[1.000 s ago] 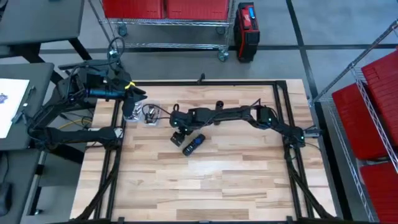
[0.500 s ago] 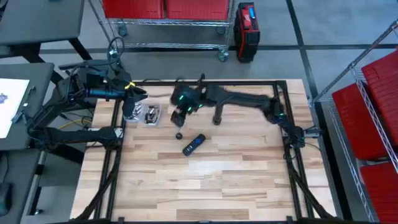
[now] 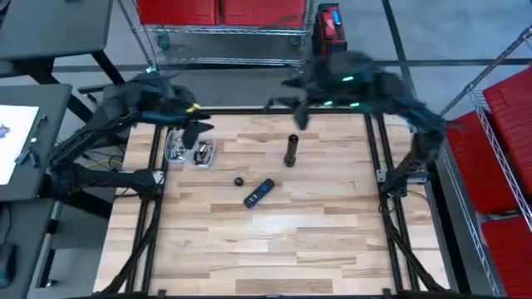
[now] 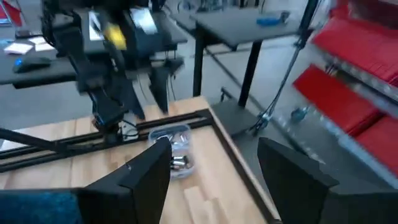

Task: Insert battery
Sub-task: Close the flashlight's battery compartment

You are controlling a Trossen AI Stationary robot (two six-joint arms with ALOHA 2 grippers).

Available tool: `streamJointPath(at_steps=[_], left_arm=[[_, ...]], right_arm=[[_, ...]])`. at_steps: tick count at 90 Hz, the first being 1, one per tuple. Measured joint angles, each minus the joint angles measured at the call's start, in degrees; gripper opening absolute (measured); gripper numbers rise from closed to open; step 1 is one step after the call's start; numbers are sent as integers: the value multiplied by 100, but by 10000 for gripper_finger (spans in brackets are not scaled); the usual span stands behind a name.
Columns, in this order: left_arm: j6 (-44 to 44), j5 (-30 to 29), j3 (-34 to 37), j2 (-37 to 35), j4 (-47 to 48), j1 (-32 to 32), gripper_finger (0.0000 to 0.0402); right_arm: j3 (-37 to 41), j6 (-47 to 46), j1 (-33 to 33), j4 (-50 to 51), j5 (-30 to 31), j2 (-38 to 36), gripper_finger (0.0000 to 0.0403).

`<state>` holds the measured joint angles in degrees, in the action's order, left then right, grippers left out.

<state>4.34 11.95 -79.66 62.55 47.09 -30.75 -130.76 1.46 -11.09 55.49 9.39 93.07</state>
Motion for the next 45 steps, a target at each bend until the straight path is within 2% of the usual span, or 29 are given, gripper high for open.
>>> streamJointPath(at_steps=[9,16,31,45], left_arm=[[64,47,-49,488,86,128,246],[148,59,-152,848,339,306,259],[259,-355,-195,1515,970,876,257],[324,-840,-192,2160,1538,1352,249]], right_arm=[[0,99,-33,493,-5,-332,226],[2,179,-72,948,-3,-533,226],[279,355,-196,1627,-3,-889,226],[1352,556,-291,1381,-20,-1365,226]])
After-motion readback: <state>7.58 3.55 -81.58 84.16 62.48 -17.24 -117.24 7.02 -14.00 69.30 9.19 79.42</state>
